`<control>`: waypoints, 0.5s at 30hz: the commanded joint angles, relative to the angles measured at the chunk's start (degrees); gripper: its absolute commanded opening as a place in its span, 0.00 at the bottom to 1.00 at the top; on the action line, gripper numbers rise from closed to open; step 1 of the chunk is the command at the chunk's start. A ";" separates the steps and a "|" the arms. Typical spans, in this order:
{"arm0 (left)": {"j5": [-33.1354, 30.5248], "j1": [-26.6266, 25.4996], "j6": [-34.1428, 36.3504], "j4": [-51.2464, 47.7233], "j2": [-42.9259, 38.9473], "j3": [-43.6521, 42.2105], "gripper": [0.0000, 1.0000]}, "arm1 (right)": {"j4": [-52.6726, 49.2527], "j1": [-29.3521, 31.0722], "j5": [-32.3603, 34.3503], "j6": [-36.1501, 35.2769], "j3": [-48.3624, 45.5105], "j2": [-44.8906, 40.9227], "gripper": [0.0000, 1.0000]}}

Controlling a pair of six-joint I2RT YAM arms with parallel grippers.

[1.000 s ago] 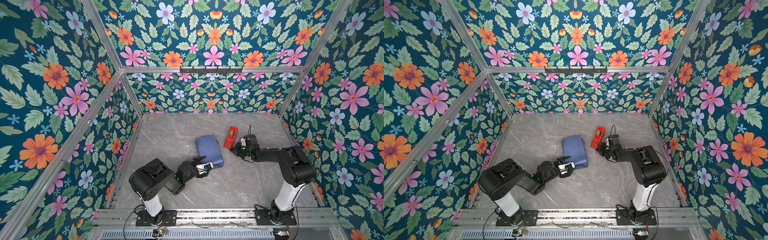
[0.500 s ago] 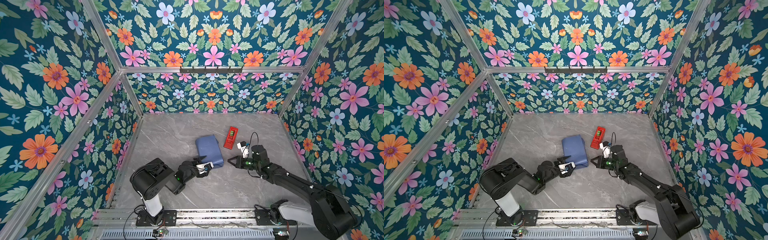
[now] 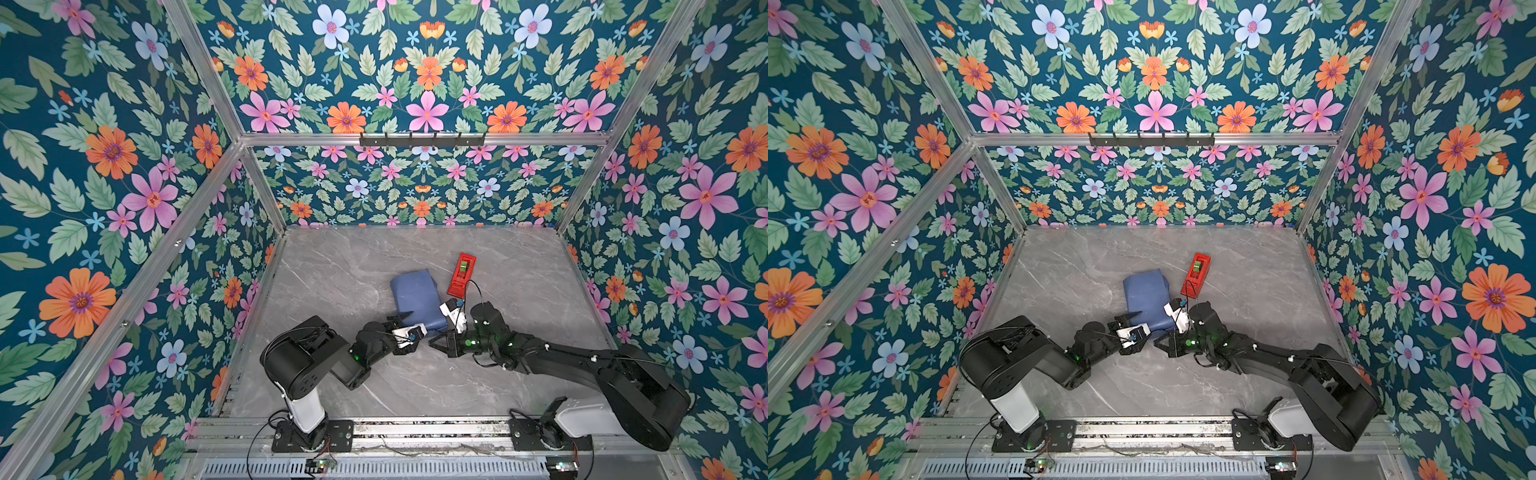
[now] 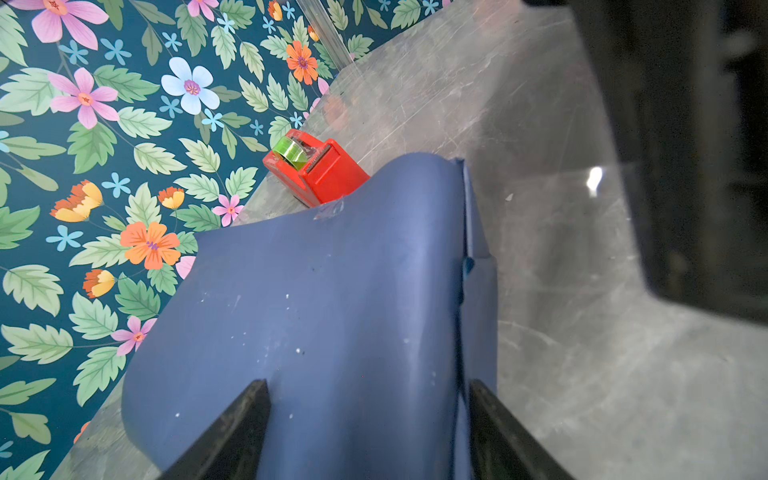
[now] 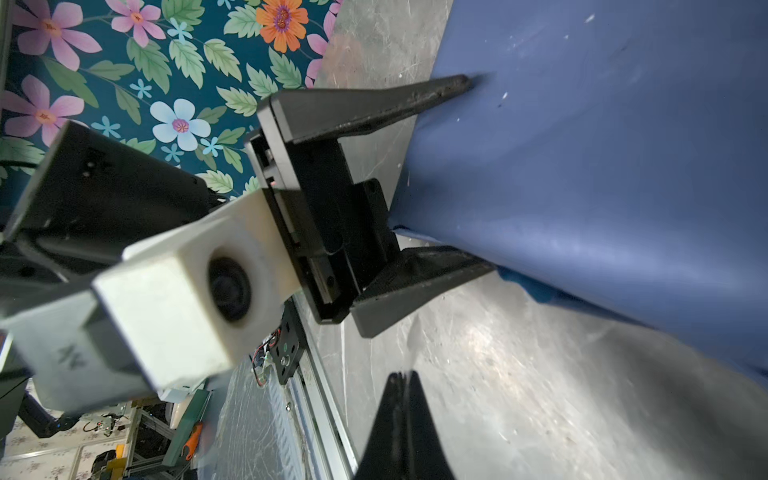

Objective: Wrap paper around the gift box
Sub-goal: 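Carry the tape strip with the right gripper to the box's near end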

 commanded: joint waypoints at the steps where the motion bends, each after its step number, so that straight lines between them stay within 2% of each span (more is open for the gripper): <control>1: 0.31 0.05 -0.76 -1.80 0.19 -0.10 0.75 | 4.27 0.40 0.45 0.33 1.08 2.05 0.00; 15: 0.31 0.05 -0.88 -2.06 0.27 0.12 0.75 | 5.38 0.46 0.00 -0.05 1.36 4.10 0.00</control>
